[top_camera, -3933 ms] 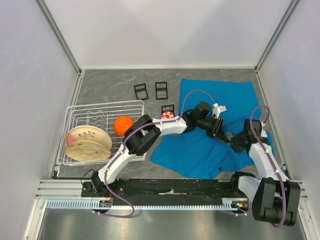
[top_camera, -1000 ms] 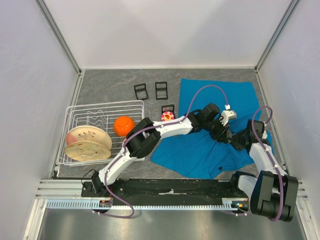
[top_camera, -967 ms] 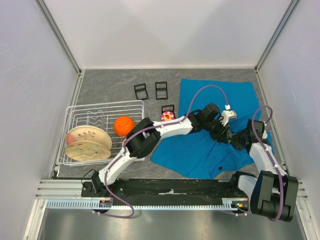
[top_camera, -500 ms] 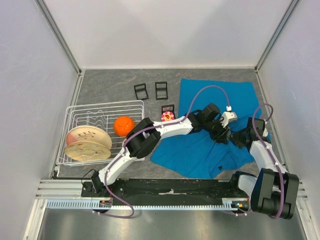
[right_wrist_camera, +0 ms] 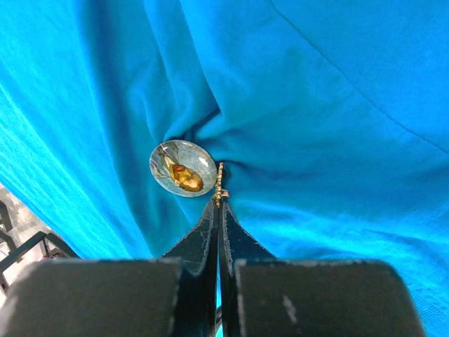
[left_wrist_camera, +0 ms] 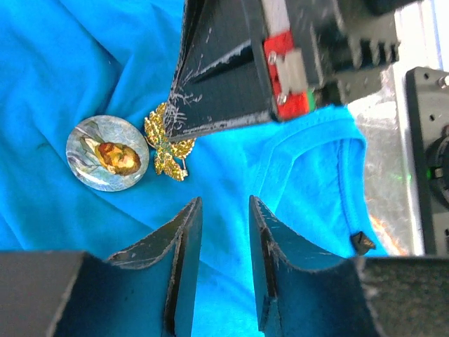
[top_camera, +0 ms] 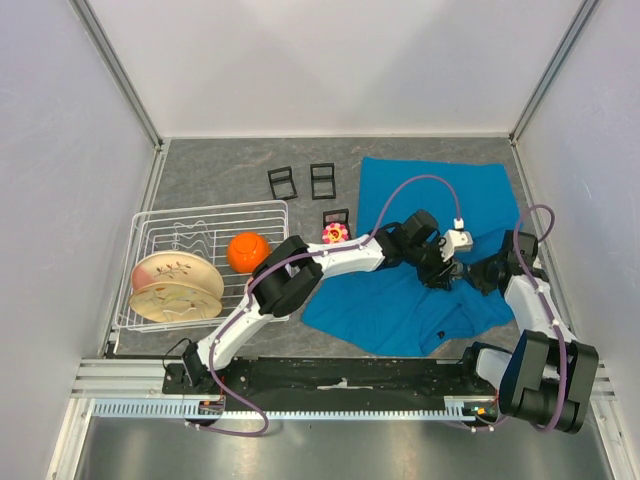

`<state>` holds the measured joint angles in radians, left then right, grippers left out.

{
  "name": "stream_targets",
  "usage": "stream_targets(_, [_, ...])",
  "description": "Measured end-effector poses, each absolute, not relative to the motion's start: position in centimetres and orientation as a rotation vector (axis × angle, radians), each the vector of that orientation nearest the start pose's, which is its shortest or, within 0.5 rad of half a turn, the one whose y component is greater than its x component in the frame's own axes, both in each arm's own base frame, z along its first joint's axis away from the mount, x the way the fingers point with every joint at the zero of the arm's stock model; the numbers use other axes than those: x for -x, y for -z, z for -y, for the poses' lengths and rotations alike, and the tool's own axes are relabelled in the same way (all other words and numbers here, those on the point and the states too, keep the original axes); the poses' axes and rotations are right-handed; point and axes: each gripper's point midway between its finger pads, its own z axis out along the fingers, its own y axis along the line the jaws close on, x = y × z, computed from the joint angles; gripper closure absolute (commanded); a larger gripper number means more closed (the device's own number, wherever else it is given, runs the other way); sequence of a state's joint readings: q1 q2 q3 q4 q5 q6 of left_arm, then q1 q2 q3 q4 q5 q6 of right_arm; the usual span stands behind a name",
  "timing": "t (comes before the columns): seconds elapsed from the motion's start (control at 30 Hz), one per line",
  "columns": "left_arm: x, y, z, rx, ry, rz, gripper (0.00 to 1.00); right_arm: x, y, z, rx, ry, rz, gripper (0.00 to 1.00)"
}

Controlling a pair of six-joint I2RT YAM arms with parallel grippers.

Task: Remove the brooch from the garment
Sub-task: Remove the brooch from the clothes.

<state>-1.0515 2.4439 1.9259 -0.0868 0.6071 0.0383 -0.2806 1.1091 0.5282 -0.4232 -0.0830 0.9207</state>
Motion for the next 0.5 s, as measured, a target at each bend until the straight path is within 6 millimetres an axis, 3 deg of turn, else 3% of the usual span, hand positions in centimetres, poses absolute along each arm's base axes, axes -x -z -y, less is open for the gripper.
stream_targets(0.13, [-22.2,-4.2,58.3,-1.556,1.177,-1.732,0.71,-25.3,-4.2,2.1,-1.485,-0.383,-2.182,1.0])
stream_targets(0.3, [-22.4,-4.4,58.5,-1.57,1.165,-1.696,0.75,-25.3,-4.1,1.7,-1.488,-0.411,-2.197,1.0])
stream_targets(0.33, [-22.5,-4.5,58.6,-1.569,1.165,-1.694,0.76,-25.3,-4.1,1.6,-1.49,-0.417,-2.201,0.98])
stream_targets(0.37, [-22.5,-4.7,58.7,-1.567,1.165,-1.688,0.76,-25.3,-4.1,1.5,-1.493,-0.423,-2.204,0.86])
stream_targets(0.4, [-22.5,-4.8,58.7,-1.566,1.165,-1.686,0.76,-25.3,-4.0,1.5,-1.497,-0.426,-2.205,0.82])
stream_targets(0.5, [-22.4,-4.9,58.9,-1.565,1.167,-1.677,0.77,-25.2,-3.8,1.3,-1.511,-0.433,-2.217,0.8])
